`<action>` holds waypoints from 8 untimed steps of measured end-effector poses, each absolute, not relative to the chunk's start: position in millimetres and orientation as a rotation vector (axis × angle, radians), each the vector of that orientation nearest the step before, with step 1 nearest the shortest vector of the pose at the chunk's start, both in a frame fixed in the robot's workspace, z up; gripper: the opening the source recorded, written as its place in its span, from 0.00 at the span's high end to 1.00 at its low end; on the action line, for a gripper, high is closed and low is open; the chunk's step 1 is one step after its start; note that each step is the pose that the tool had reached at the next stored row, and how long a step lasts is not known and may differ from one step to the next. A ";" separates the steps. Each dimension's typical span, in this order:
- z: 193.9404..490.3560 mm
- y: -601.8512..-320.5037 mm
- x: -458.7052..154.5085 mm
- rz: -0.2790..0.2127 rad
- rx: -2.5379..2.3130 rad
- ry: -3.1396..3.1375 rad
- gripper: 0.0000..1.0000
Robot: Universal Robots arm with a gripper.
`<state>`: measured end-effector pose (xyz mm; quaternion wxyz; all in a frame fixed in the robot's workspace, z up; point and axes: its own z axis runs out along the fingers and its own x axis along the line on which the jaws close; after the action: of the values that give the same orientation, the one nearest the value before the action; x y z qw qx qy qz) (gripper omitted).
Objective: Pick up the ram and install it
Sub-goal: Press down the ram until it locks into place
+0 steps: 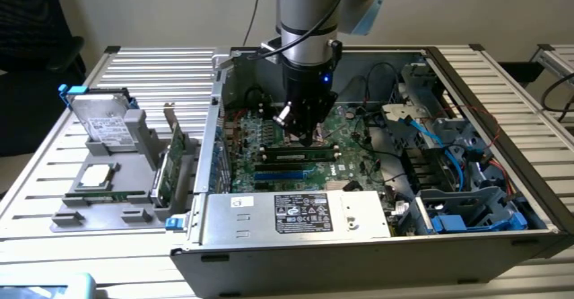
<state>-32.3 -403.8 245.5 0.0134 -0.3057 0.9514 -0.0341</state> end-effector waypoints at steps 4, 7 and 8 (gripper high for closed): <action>245.4 -403.8 -32.3 -0.108 -0.864 2.993 0.89; 245.2 -403.8 -32.3 -0.108 -0.798 3.012 0.89; 245.2 -403.8 -32.3 -0.109 -0.776 3.019 0.89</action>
<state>-32.3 -403.8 245.2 0.0114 -0.2488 0.9679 -0.0349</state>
